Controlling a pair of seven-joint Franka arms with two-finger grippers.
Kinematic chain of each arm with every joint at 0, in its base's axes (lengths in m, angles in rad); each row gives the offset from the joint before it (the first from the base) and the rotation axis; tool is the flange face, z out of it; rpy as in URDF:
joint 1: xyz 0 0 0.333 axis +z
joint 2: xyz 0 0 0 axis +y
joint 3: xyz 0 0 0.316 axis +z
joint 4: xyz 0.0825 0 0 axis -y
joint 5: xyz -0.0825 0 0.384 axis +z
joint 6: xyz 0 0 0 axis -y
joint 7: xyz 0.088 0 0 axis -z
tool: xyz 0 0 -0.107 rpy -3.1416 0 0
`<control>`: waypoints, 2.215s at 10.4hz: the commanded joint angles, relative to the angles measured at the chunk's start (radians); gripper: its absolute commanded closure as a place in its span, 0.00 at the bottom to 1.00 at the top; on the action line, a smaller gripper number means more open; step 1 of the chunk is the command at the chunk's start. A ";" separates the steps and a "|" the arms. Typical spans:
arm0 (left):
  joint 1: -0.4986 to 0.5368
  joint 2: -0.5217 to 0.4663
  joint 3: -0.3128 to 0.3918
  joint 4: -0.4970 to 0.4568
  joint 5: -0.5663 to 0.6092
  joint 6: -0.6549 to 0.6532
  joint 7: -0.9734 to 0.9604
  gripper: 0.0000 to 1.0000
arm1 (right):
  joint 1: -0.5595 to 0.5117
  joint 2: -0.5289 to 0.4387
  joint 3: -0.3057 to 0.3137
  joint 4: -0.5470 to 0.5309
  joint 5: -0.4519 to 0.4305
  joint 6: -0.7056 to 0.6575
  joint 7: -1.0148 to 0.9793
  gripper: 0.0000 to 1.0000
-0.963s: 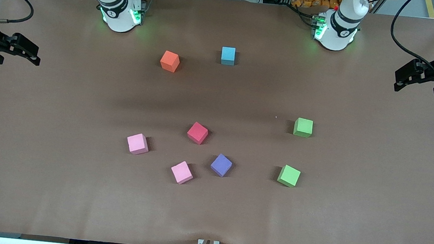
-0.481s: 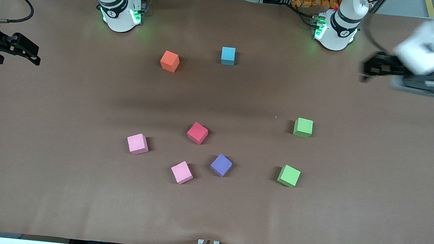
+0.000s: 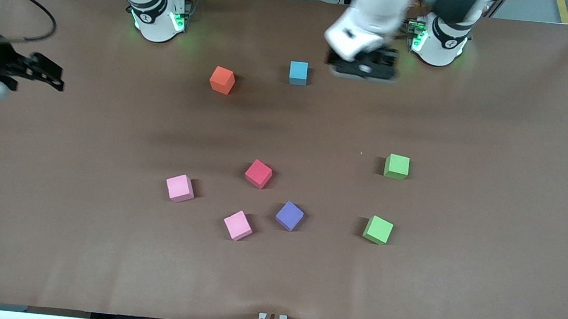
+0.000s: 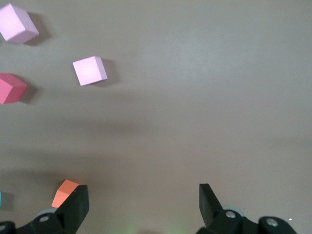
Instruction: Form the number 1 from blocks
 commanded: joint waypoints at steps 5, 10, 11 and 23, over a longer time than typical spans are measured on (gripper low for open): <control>-0.020 0.106 -0.244 -0.319 -0.141 0.480 -0.294 0.00 | 0.159 0.310 0.003 0.023 0.119 0.176 -0.006 0.00; -0.104 0.267 -0.243 -0.342 0.042 0.623 -0.295 0.00 | 0.215 0.529 0.003 0.026 0.107 0.437 -0.046 0.00; -0.106 0.281 -0.242 -0.342 0.069 0.625 -0.294 0.00 | 0.214 0.561 0.003 0.026 0.104 0.472 -0.049 0.00; -0.254 0.487 -0.059 -0.270 0.177 0.672 -0.393 0.00 | 0.231 0.645 0.000 -0.006 0.081 0.640 -0.176 0.00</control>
